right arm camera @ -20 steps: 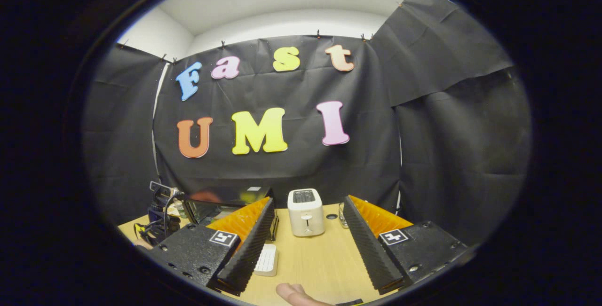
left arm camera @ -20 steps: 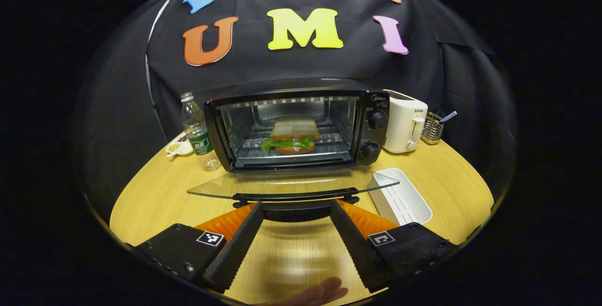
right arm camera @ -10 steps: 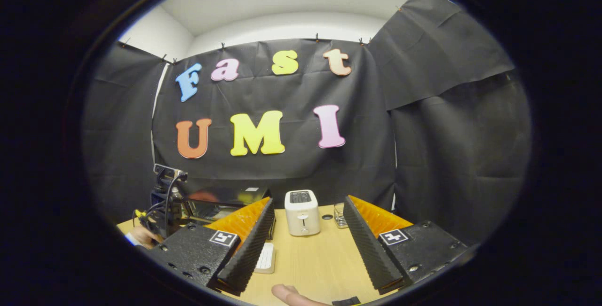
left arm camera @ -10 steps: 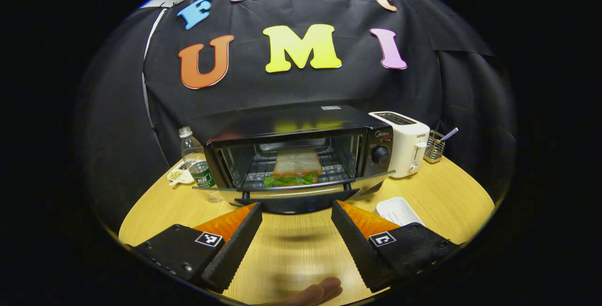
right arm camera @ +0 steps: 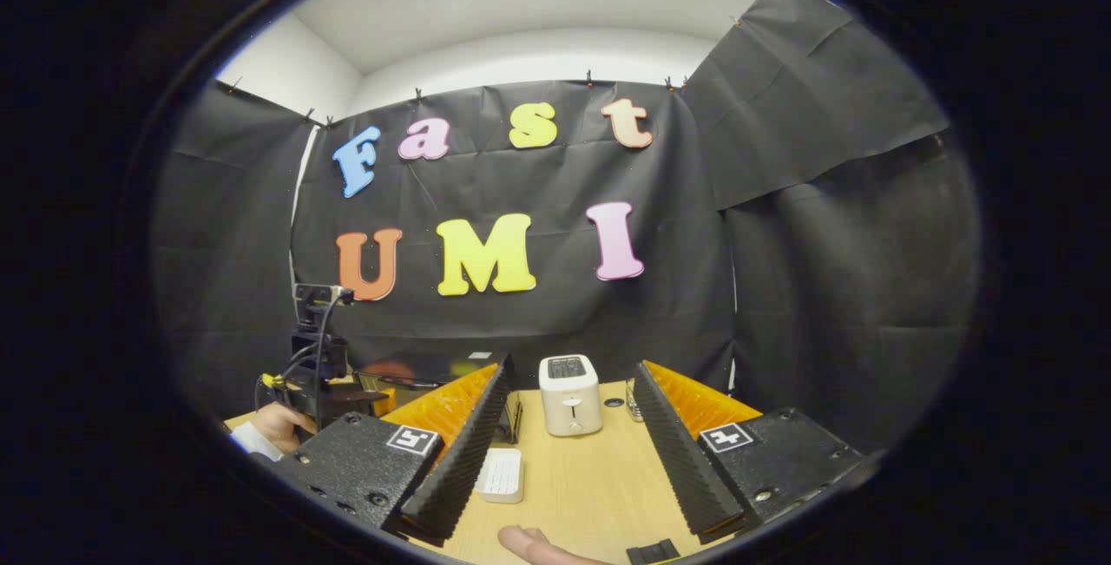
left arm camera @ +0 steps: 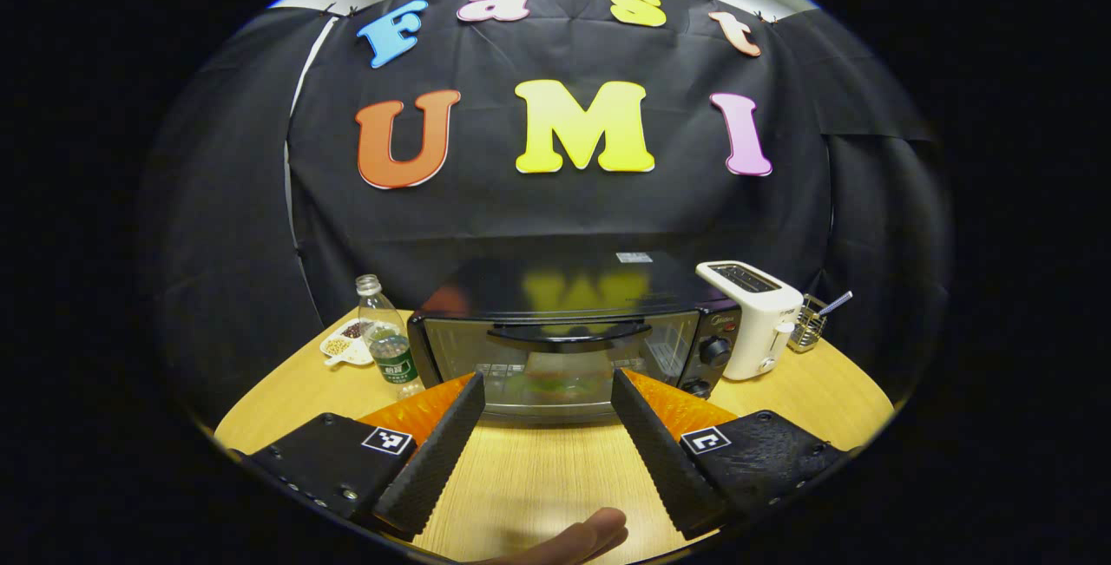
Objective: Open the electric oven with the left hand, put the food in, and close the electric oven.
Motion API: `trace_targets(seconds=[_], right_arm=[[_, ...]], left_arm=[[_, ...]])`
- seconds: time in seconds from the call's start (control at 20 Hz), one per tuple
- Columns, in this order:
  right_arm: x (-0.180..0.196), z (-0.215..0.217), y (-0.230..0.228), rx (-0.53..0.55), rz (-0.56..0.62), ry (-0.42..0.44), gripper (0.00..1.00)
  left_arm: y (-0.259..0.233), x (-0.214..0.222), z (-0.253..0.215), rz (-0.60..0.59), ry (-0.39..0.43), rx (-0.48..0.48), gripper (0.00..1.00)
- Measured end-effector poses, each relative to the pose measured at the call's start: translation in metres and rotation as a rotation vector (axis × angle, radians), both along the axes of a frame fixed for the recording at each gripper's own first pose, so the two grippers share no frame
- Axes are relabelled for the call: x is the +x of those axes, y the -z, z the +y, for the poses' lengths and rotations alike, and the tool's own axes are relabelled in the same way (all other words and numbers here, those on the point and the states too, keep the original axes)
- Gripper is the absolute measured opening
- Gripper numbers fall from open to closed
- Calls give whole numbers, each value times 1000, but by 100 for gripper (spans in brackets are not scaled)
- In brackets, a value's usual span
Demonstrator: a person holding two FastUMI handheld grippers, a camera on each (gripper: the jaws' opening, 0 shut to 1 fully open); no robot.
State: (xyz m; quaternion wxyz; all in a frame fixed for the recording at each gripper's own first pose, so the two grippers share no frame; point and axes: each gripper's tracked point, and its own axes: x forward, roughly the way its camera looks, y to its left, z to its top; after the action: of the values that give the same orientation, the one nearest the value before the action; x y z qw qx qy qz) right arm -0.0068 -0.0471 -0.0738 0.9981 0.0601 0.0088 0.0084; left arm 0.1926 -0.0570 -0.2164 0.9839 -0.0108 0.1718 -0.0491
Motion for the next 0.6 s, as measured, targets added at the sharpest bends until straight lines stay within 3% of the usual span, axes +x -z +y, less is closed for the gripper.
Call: trace_targets(seconds=[0.3, 0.55, 0.6], right_arm=[[-26, 2, -13, -6, -22, 14, 94], [-49, 15, -24, -17, -30, -4, 95], [-52, 16, -25, -9, -35, -7, 95]], left_arm=[[-77, -70, 13, -137, -5, -21, 96], [-127, -138, 40, -201, -71, -19, 96], [-134, -151, 44, -207, -78, -17, 100]])
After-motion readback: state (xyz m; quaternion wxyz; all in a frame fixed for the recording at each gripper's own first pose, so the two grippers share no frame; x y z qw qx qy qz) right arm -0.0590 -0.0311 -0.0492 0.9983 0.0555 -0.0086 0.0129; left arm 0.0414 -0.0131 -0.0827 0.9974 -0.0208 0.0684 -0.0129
